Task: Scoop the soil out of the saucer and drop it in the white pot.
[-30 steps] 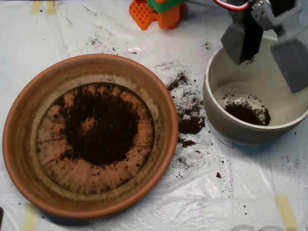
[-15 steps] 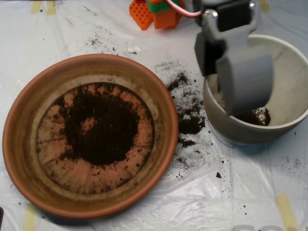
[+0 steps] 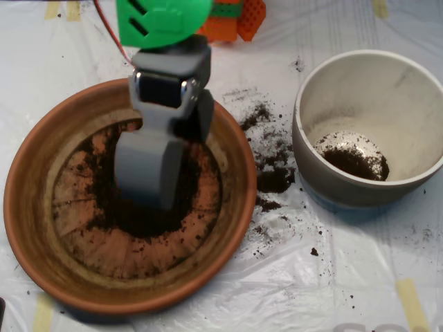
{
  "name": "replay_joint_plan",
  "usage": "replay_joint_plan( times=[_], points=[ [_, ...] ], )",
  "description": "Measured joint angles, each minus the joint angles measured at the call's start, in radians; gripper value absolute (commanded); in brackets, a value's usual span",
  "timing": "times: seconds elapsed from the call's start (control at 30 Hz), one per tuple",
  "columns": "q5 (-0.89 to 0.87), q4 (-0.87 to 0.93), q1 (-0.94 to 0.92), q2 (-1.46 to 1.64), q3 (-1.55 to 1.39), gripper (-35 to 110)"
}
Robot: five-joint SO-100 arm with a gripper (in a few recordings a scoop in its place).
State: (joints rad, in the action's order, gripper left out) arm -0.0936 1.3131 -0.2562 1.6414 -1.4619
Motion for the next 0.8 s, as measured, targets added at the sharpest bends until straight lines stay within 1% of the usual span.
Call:
replay_joint_plan(
  times=[0.13,0.27,0.6,0.8],
  points=[
    [0.035,-0.095,-0.074,0.000,-0.176,38],
    [0.048,-0.163,-0.124,-0.002,-0.273,38],
    [0.041,-0.241,-0.190,-0.133,-0.301,38],
    [0.089,-0.247,-0.169,-0.152,-0.337,46]
  ],
)
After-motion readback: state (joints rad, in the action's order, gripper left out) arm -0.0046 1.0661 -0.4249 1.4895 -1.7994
